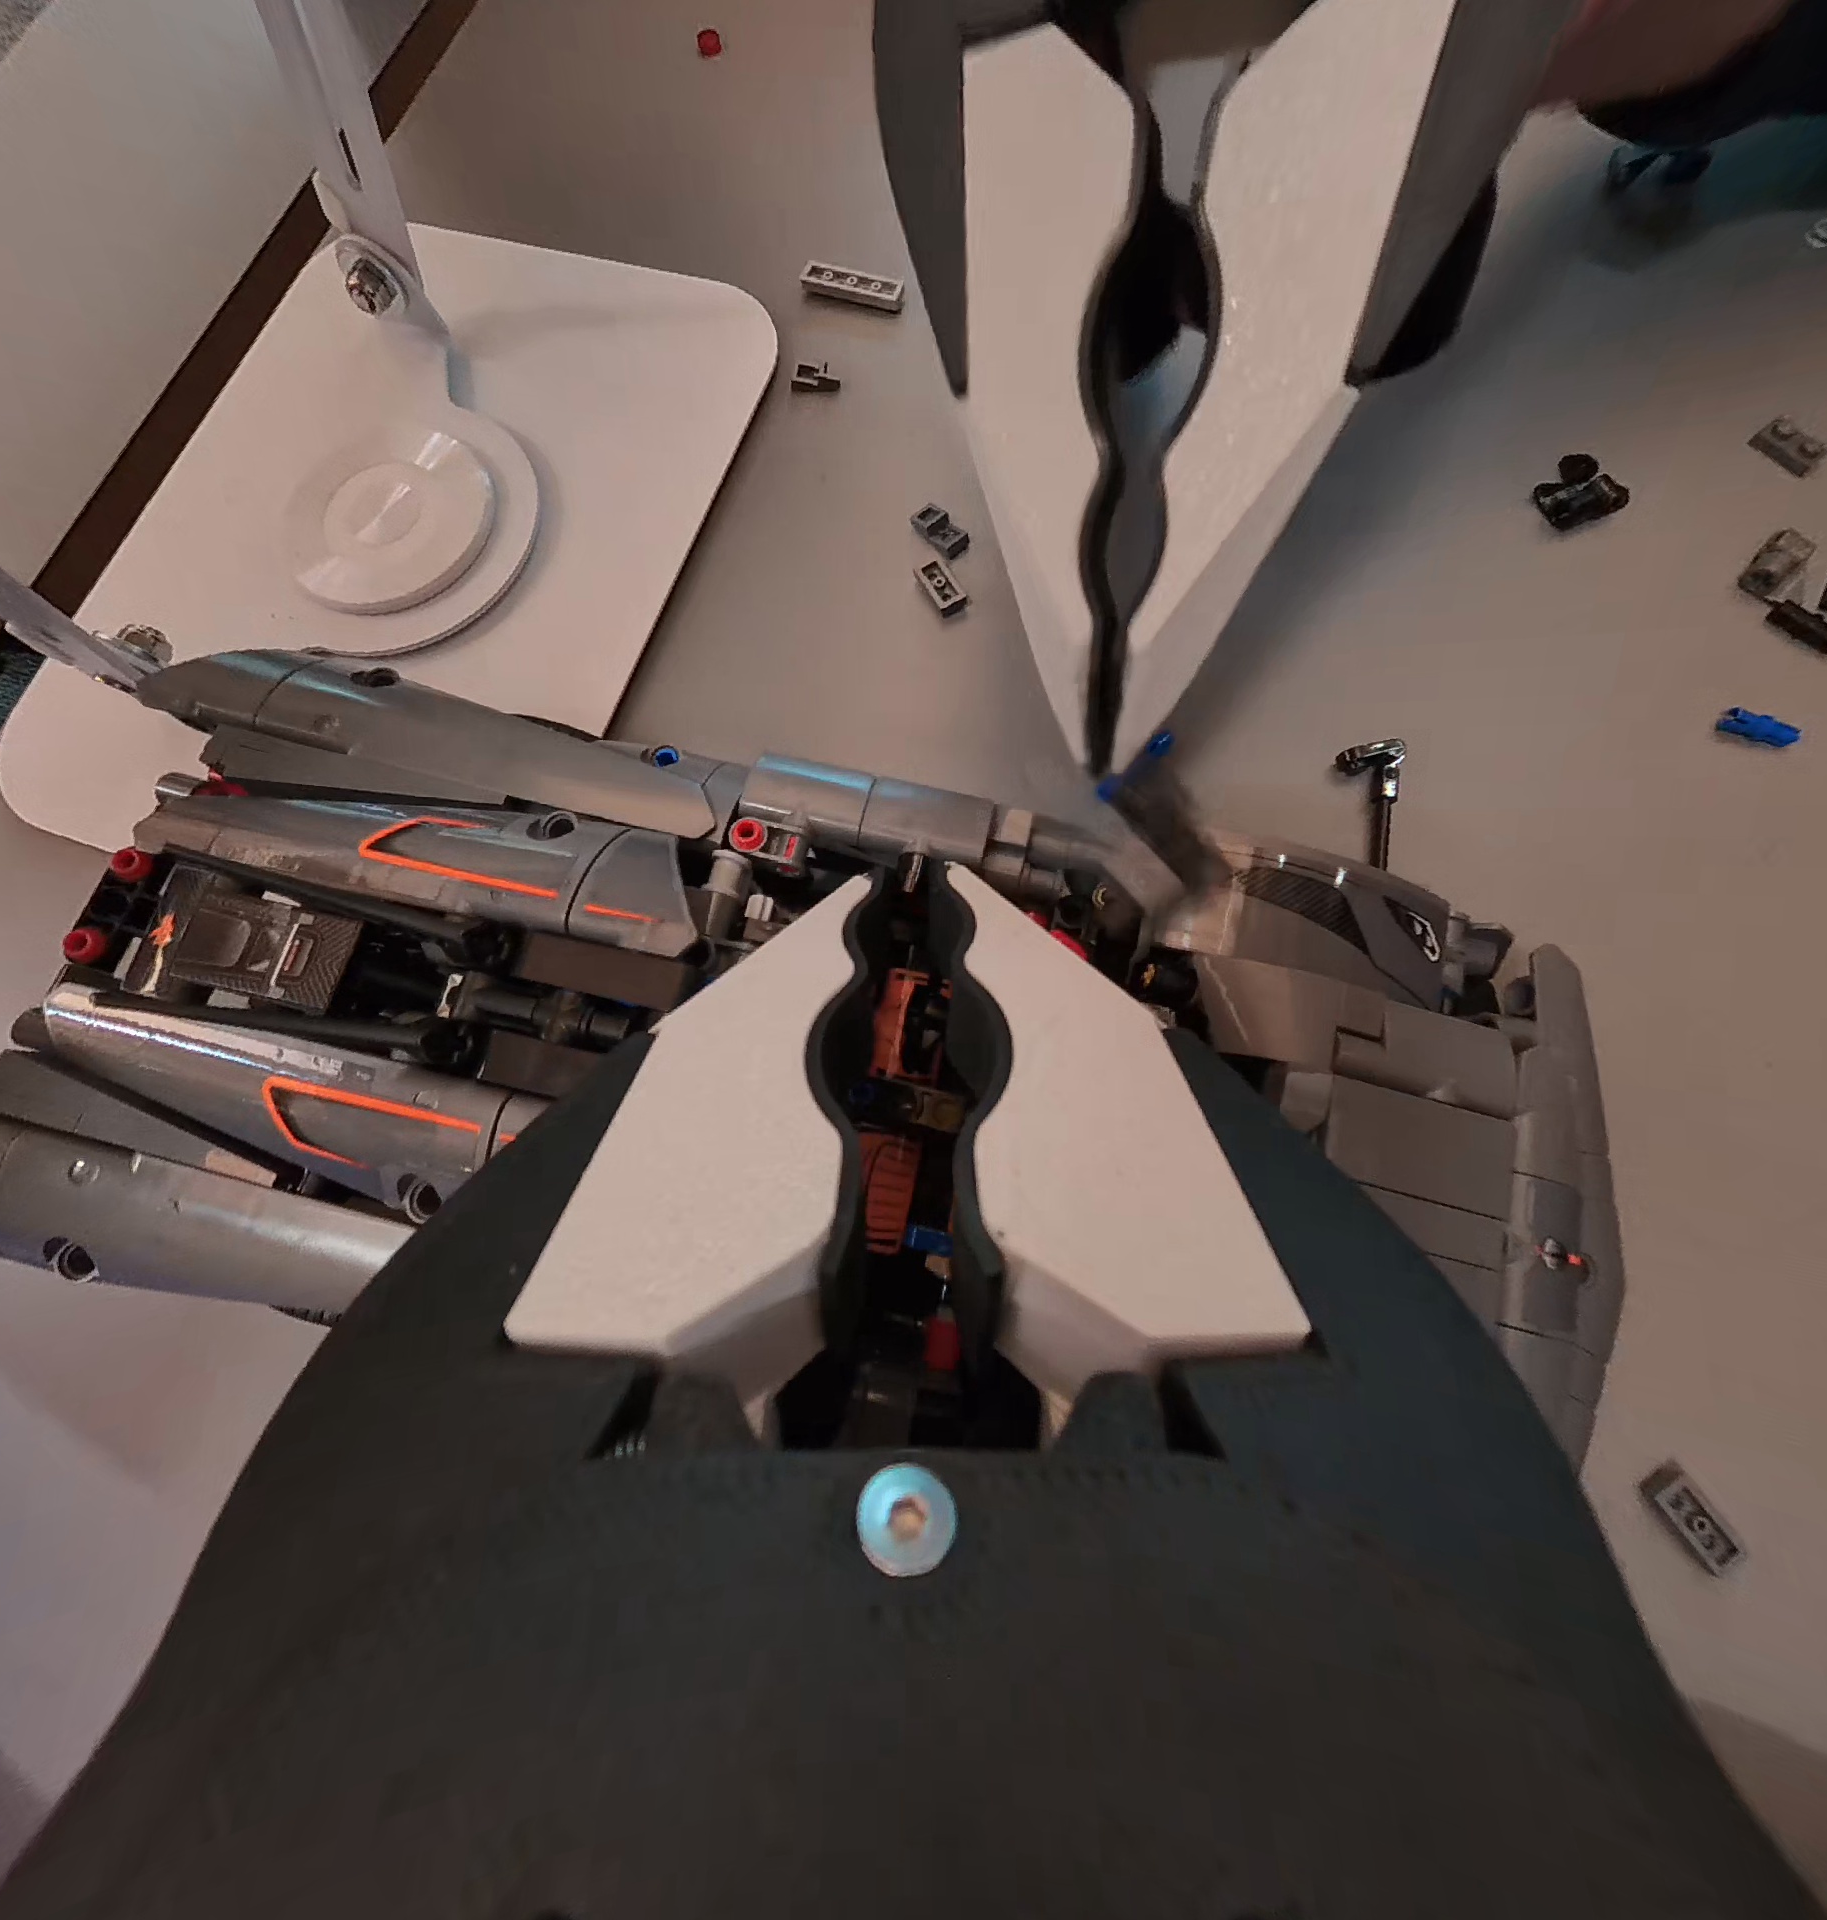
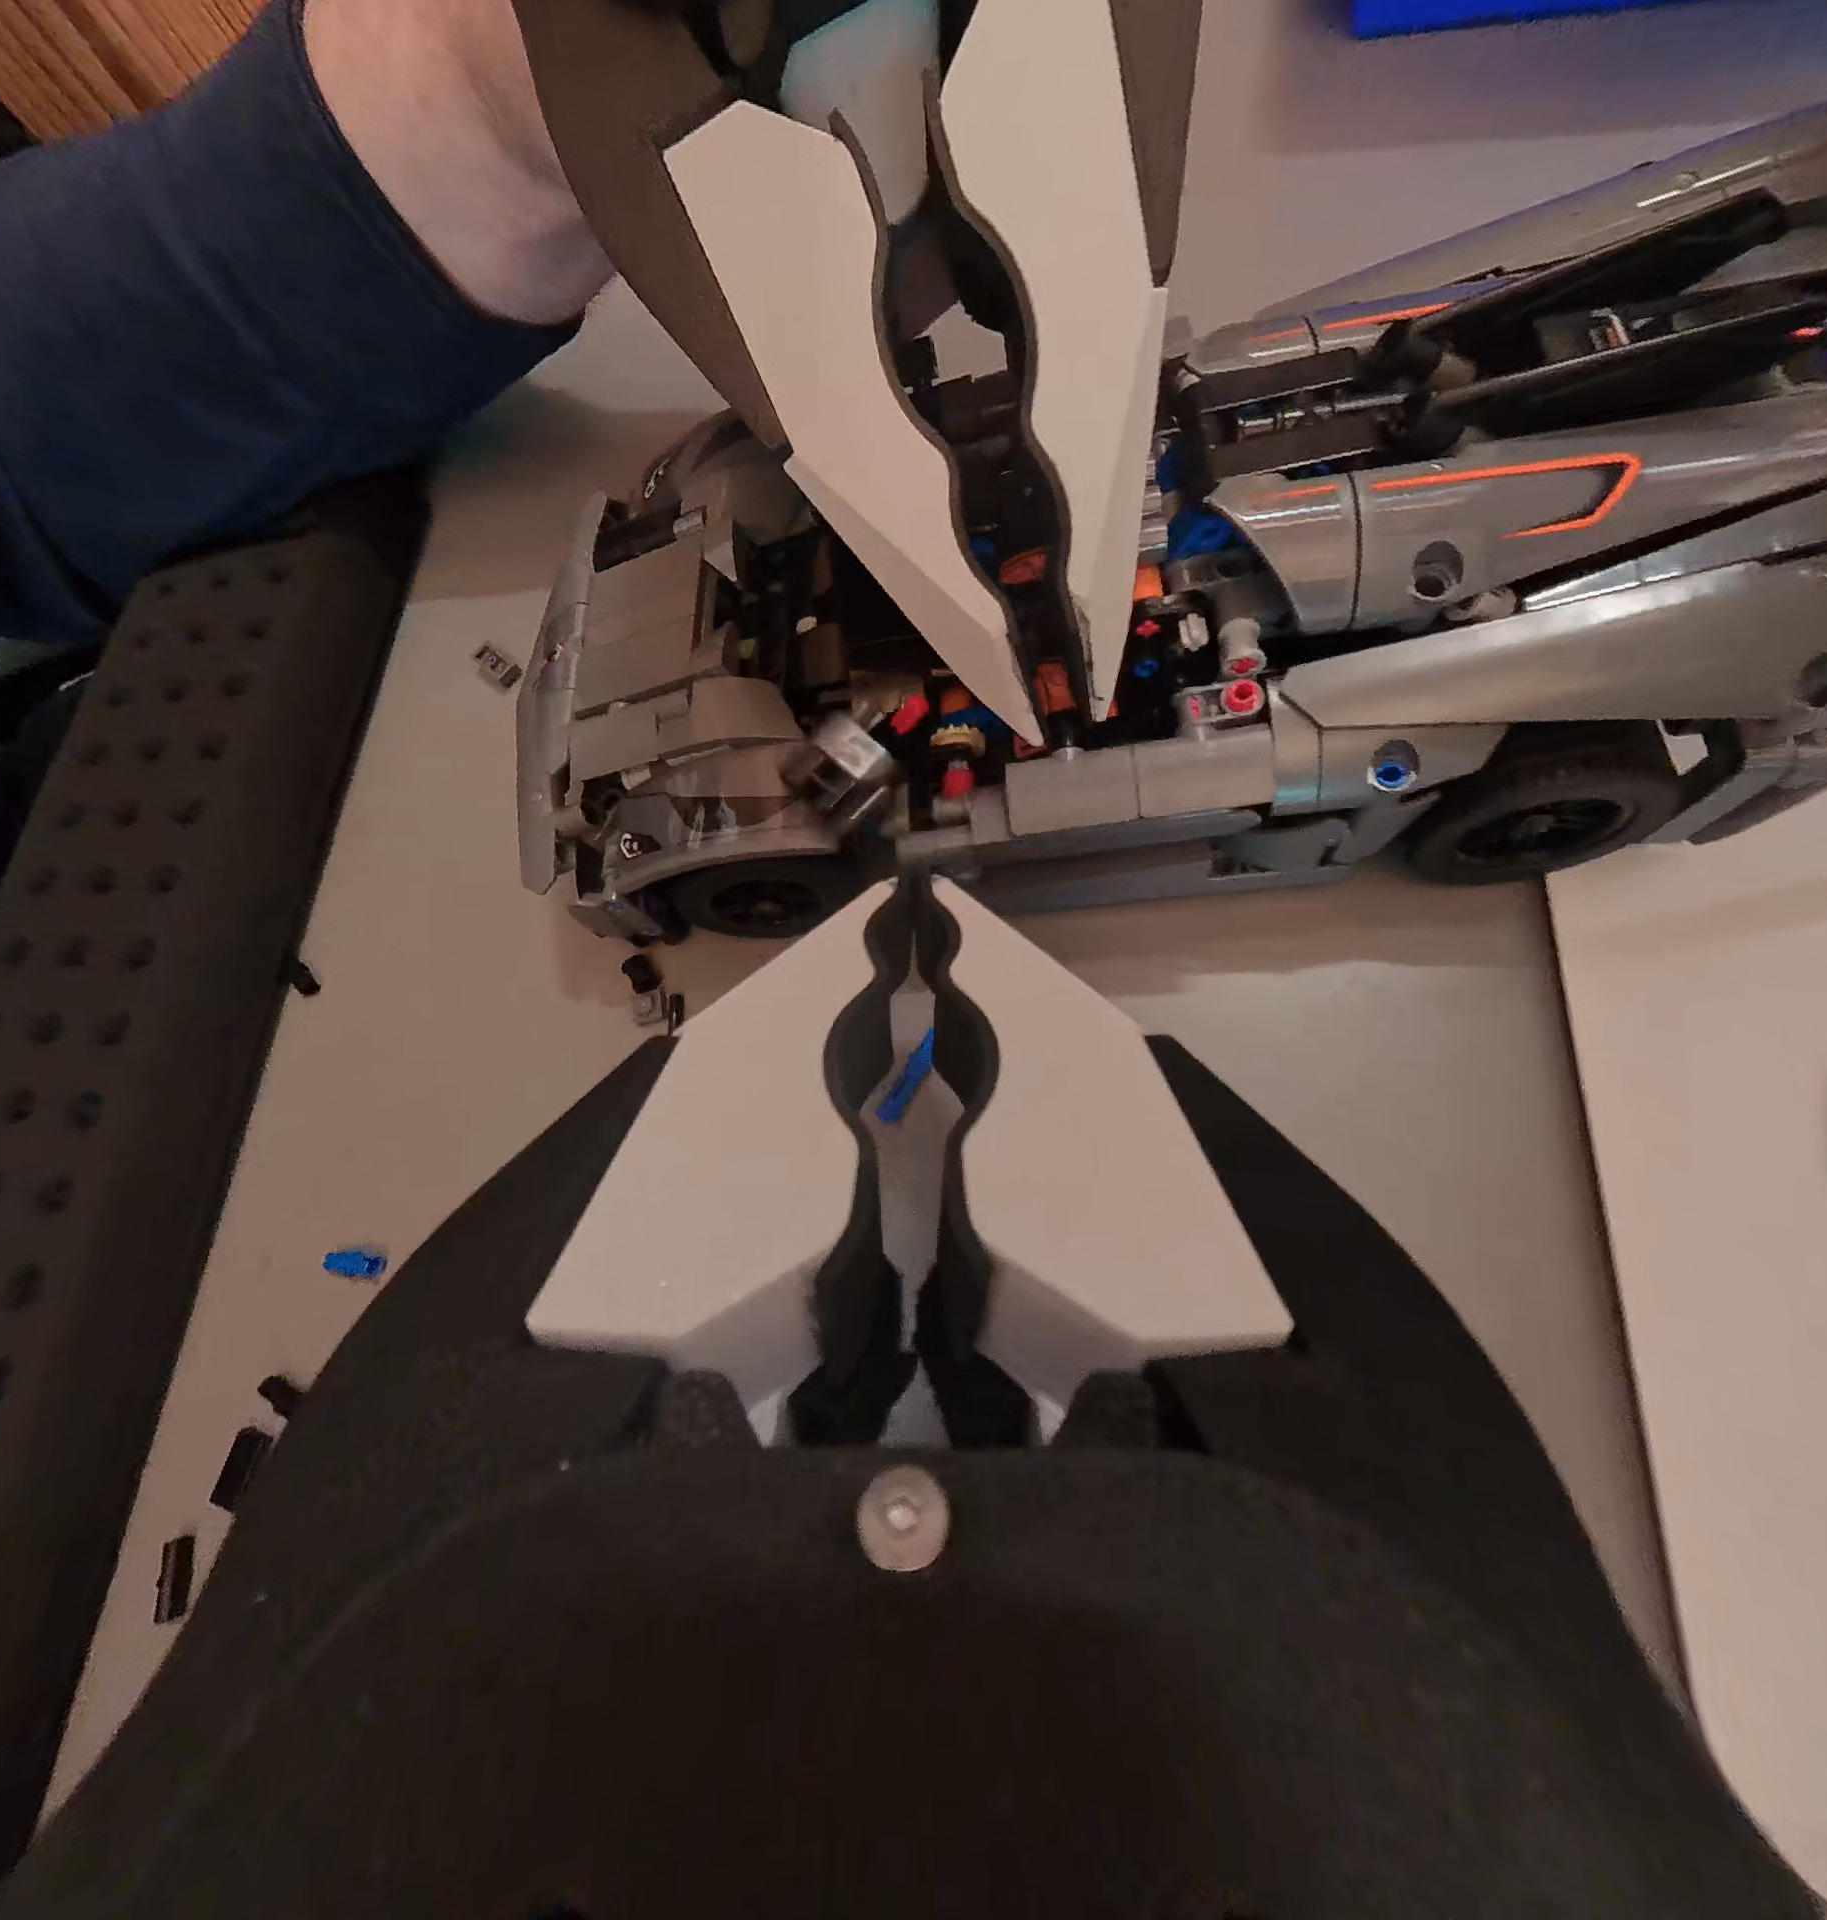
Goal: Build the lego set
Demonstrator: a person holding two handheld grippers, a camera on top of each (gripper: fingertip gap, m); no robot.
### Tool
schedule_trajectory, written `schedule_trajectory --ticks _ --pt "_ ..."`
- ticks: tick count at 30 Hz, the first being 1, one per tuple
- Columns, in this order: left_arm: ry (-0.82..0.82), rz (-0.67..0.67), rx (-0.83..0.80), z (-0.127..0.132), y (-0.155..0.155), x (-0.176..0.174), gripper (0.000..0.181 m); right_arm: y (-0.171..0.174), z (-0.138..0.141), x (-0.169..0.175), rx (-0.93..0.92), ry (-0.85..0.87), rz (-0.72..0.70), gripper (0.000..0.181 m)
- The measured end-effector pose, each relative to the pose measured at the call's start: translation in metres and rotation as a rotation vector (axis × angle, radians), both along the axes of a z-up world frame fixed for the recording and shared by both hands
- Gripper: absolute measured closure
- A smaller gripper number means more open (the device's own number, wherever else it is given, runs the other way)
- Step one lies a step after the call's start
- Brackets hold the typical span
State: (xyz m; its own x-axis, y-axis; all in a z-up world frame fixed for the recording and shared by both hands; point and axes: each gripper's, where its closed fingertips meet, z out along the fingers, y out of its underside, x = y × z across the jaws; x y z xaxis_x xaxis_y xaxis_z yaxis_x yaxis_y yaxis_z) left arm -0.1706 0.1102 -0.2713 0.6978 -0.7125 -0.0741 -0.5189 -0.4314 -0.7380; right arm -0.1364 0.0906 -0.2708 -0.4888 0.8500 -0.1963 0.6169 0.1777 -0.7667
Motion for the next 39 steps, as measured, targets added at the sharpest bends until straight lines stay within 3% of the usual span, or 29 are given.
schedule_trajectory --ticks 8,12,16,21,27,39 --pt "-0.007 -0.006 -0.003 -0.001 -0.001 0.001 0.176 -0.002 -0.008 -0.002 0.064 -0.039 -0.015 0.181" --pt "-0.018 -0.007 -0.007 0.0 -0.002 0.001 0.176 -0.01 0.01 -0.006 0.053 0.015 -0.001 0.168" --pt "-0.03 -0.01 -0.022 0.0 -0.005 0.001 0.173 -0.024 0.007 -0.012 0.069 0.008 0.038 0.158" --pt "-0.023 -0.004 -0.031 -0.001 -0.005 0.0 0.174 -0.026 0.005 -0.022 0.04 -0.001 0.043 0.159" --pt "-0.012 -0.004 -0.029 -0.002 -0.005 0.0 0.174 -0.028 0.005 -0.021 -0.047 -0.025 0.066 0.175" --pt "-0.031 -0.011 -0.038 -0.002 -0.006 0.003 0.169 -0.029 0.023 -0.018 0.04 -0.015 -0.005 0.175"
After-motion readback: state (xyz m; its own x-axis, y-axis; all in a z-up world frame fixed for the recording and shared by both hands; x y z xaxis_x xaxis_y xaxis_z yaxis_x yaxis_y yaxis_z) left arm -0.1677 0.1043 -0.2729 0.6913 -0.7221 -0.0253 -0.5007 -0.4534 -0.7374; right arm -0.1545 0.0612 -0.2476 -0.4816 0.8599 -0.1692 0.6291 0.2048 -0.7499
